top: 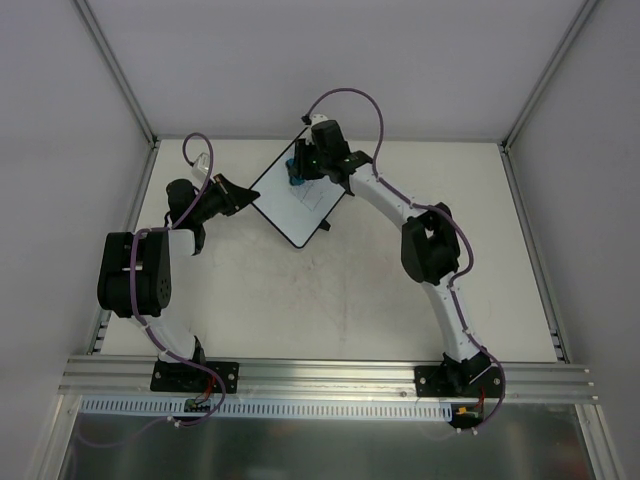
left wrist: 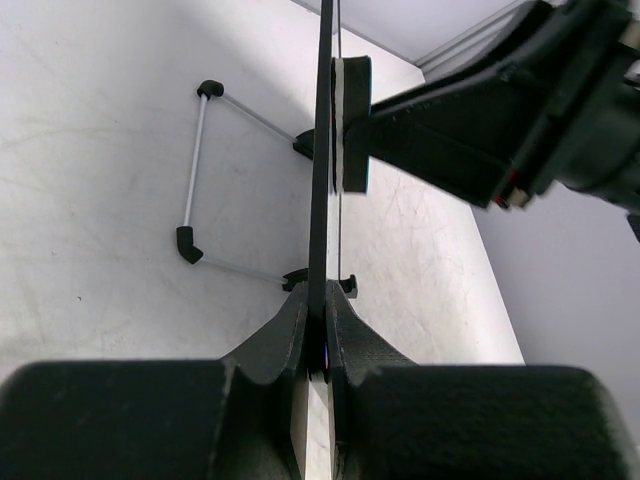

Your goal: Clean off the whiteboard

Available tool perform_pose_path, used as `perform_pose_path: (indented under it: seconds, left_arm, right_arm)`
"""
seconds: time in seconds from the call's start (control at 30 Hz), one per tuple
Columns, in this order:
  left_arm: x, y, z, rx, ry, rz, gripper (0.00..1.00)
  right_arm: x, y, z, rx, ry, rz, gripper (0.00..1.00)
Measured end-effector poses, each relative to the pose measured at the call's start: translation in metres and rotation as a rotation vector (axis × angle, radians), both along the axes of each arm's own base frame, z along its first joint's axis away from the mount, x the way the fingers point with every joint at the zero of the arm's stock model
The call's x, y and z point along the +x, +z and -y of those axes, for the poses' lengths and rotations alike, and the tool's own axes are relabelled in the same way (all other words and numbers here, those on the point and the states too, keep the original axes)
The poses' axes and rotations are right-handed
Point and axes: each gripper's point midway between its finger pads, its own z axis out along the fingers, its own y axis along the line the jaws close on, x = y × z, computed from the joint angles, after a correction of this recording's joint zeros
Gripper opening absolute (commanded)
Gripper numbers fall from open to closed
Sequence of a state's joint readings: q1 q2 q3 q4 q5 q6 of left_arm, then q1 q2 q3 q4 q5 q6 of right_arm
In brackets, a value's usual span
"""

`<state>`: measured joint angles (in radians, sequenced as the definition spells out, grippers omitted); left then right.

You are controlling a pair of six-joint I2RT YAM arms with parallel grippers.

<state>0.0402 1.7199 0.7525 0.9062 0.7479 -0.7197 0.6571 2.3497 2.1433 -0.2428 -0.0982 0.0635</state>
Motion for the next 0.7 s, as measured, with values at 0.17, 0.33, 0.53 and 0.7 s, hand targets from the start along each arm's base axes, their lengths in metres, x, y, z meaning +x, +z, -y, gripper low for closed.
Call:
perform_pose_path:
  seconds: [0.17, 0.33, 0.53, 0.7]
  left_arm:
    - [0.000, 0.001, 0.001, -0.001, -0.007, 0.004, 0.00]
    - [0.000, 0.002, 0.001, -0.001, -0.009, 0.005, 0.00]
    - [0.000, 0.002, 0.002, -0.001, -0.009, 0.006, 0.00]
    - [0.000, 0.002, 0.002, -0.001, -0.009, 0.005, 0.00]
  right_arm:
    - [0.031, -0.021, 0.055, 0.014, -0.129, -0.083, 0.00]
    - [0.043, -0.040, 0.088, 0.027, -0.224, -0.159, 0.00]
    - [0.045, -0.046, 0.096, 0.062, -0.267, -0.205, 0.00]
    - [0.045, -0.047, 0.095, 0.080, -0.265, -0.210, 0.00]
